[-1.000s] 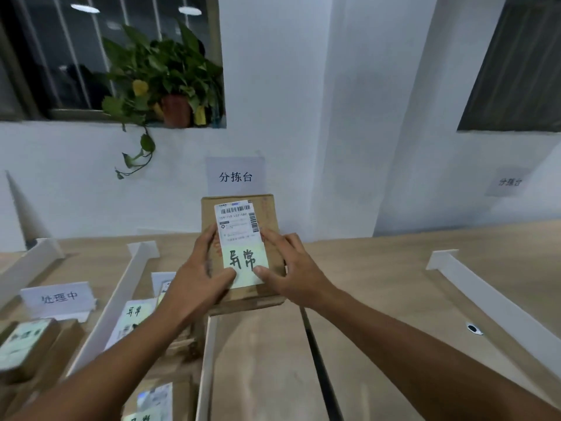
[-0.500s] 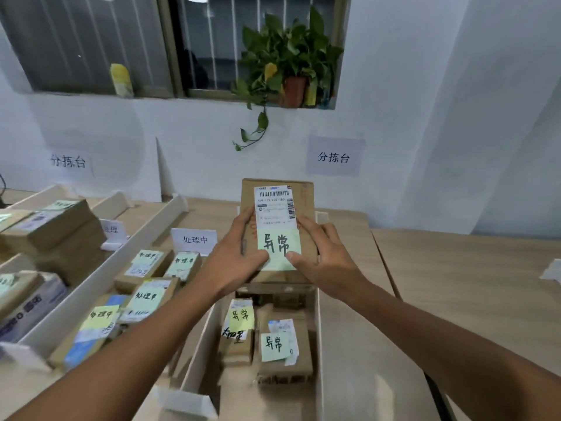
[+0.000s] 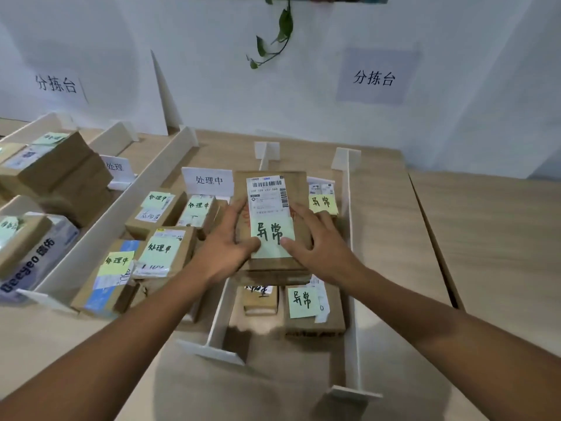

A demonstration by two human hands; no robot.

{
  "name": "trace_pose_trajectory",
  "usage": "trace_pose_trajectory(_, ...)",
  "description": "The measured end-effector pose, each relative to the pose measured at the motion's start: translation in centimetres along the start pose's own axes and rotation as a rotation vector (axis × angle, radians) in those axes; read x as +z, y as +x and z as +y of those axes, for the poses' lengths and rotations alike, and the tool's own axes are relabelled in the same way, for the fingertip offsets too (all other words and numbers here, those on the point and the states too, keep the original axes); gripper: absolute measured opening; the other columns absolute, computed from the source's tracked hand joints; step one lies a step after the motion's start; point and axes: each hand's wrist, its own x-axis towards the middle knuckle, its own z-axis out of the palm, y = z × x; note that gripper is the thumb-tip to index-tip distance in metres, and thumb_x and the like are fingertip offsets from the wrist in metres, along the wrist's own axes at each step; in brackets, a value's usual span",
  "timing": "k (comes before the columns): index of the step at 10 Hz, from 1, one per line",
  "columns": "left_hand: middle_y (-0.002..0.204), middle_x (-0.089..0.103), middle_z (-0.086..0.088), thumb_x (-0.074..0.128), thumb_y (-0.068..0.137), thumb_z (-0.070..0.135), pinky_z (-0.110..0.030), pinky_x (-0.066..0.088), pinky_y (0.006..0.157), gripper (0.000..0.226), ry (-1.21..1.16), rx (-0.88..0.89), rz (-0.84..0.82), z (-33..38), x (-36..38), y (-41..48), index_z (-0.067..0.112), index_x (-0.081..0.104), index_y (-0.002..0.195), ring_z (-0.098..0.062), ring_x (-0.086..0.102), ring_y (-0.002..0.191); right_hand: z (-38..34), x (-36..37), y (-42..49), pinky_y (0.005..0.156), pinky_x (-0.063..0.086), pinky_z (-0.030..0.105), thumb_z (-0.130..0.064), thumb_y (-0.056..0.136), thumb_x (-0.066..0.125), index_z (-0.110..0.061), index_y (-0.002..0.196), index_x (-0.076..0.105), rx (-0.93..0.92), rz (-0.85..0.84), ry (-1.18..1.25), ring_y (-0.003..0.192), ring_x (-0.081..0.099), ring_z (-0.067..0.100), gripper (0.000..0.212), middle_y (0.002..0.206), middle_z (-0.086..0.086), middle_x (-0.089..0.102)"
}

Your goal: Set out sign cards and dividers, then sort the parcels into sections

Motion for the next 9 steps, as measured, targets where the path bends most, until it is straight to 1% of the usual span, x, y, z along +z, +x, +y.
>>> trace_pose_trajectory(1,0.119,0.056,0.045,0.06,0.071,0.053,-0.011,0.051,0.072,0.082,-0.032,-0.012,-0.085,-3.6,1.0,-0.1,0.071,0.02,0.14,0.007,0.066,0.099,1.9,2.8,-1.2,0.094,0.056,0.038,-0.073,0.081,0.056,-0.066,0.143,0.021,0.082,-0.021,0.008,0.121,0.055,0.015,0.071,0.128,-0.012,0.035)
trace_pose_trajectory(2,0.118,0.043,0.06,0.059,0.073,0.052,-0.011,0.051,0.078,0.085,-0.031,-0.025,-0.158,-6.2,2.1,0.2,0.061,0.02,0.148,0.016,0.058,0.107,3.6,4.7,-2.2,0.103,0.052,0.043,-0.074,0.08,0.055,-0.066,0.143,0.021,0.163,-0.015,-0.029,0.124,0.052,0.016,0.072,0.132,-0.011,0.037)
trace_pose_trajectory(3,0.124,0.051,0.045,0.06,0.075,0.049,-0.01,0.046,0.074,0.085,-0.035,-0.056,-0.206,-8.5,3.0,0.5,0.063,0.017,0.147,0.008,0.062,0.098,4.6,6.1,-2.9,0.108,0.047,0.039,-0.076,0.081,0.054,-0.065,0.145,0.018,0.21,-0.027,-0.051,0.13,0.046,0.017,0.075,0.139,-0.007,0.036)
trace_pose_trajectory(4,0.123,0.059,0.033,0.061,0.077,0.048,-0.007,0.051,0.063,0.081,-0.056,-0.063,-0.246,-10.6,3.8,0.8,0.067,0.019,0.144,0.012,0.067,0.095,5.6,7.6,-3.2,0.1,0.048,0.017,-0.07,0.086,0.06,-0.064,0.147,0.018,0.255,-0.048,-0.036,0.132,0.046,0.016,0.074,0.146,-0.008,0.033)
trace_pose_trajectory(5,0.114,0.055,0.038,0.065,0.084,0.039,-0.004,0.048,0.058,0.079,-0.041,-0.083,-0.242,-11.3,4.4,1.1,0.075,0.017,0.136,0.025,0.06,0.088,6.0,8.5,-3.3,0.087,0.047,0.008,-0.062,0.09,0.063,-0.063,0.148,0.018,0.298,-0.046,-0.015,0.118,0.048,0.007,0.073,0.134,-0.014,0.034)
trace_pose_trajectory(6,0.111,0.051,0.044,0.065,0.084,0.038,0.001,0.044,0.057,0.079,-0.016,-0.1,-0.225,-11.8,5.3,0.9,0.078,0.015,0.131,0.031,0.055,0.087,6.5,9.4,-3.7,0.104,0.05,0.043,-0.064,0.091,0.059,-0.057,0.152,0.016,0.343,-0.071,-0.072,0.123,0.053,0.018,0.075,0.141,-0.009,0.033)
trace_pose_trajectory(7,0.114,0.054,0.042,0.061,0.078,0.05,-0.001,0.047,0.057,0.078,0.026,-0.132,-0.21,-12.1,5.8,0.7,0.077,0.015,0.135,0.025,0.059,0.092,6.6,9.5,-3.8,0.099,0.053,0.051,-0.066,0.091,0.055,-0.057,0.152,0.01,0.35,-0.091,-0.095,0.121,0.058,0.027,0.076,0.146,-0.005,0.032)
trace_pose_trajectory(8,0.152,0.046,0.013,0.062,0.081,0.052,-0.041,0.059,0.094,0.083,0.152,-0.092,-0.222,-11.4,5.4,0.5,0.059,0.016,0.15,-0.013,0.053,0.135,5.7,8.9,-4.1,0.095,0.055,0.052,-0.074,0.089,0.048,-0.062,0.15,0.002,0.333,-0.153,-0.164,0.118,0.06,0.03,0.078,0.15,0.001,0.032)
trace_pose_trajectory(9,0.169,0.01,-0.004,0.06,0.081,0.056,-0.058,0.022,0.122,0.09,0.415,0.016,-0.212,-8.4,4.4,2.3,0.035,0.019,0.158,-0.028,0.001,0.156,4.8,6.2,-2.5,0.106,0.046,0.054,-0.083,0.083,0.035,-0.056,0.153,0.001,0.317,-0.171,-0.309,0.14,0.042,0.03,0.083,0.159,0.0,0.022)
